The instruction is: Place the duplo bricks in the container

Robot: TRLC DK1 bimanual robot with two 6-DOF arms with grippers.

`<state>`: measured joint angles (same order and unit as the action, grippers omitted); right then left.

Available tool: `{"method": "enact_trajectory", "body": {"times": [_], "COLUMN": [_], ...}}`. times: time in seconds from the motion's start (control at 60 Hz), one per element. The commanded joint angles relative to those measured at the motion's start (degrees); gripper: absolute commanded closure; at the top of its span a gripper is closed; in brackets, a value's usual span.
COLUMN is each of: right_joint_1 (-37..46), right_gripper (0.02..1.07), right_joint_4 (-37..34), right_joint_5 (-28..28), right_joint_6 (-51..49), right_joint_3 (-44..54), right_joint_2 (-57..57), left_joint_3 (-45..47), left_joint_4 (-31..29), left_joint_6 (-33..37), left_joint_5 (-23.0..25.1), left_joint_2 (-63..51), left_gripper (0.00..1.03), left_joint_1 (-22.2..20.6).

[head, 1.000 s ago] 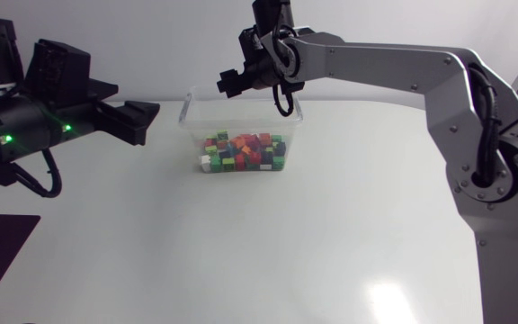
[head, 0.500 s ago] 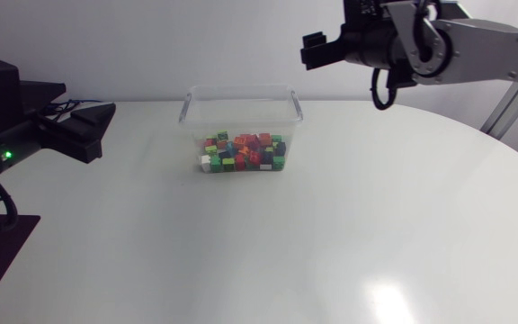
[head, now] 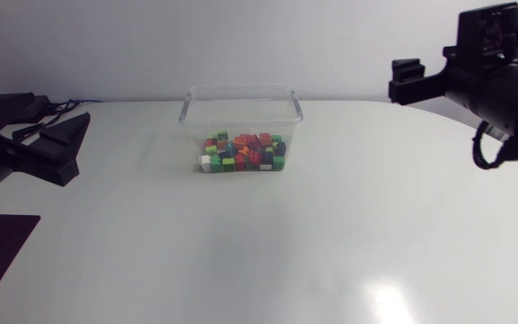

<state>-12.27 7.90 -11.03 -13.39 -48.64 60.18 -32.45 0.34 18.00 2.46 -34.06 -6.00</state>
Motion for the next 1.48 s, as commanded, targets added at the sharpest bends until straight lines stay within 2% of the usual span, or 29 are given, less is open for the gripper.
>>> {"method": "enact_trajectory", "body": {"times": [0.0,0.233,0.417,1.2,1.467], "right_joint_1": [1.7,6.4,7.8,12.1,12.3], "right_gripper": [0.07,0.07,0.07,0.07,0.07], "right_joint_4": [0.5,-2.1,-5.1,-7.8,-7.9], "right_joint_5": [-0.6,0.4,0.6,10.6,11.0], "right_joint_6": [-2.3,-4.5,-5.1,12.6,13.4], "right_joint_3": [4.2,13.9,21.2,47.5,48.6], "right_joint_2": [-5.0,-20.1,-32.2,-59.1,-60.2], "left_joint_3": [2.1,4.9,10.6,31.6,32.4], "left_joint_4": [0.5,-0.5,-0.5,-0.3,-0.3], "left_joint_6": [-0.9,-0.9,-1.3,-17.3,-18.0], "left_joint_5": [-0.3,-0.3,-0.3,-2.4,-2.5], "left_joint_2": [1.4,6.4,16.8,33.4,34.1], "left_gripper": [0.05,0.05,0.05,0.05,0.05], "left_joint_1": [0.6,2.2,3.2,5.9,6.0]}}
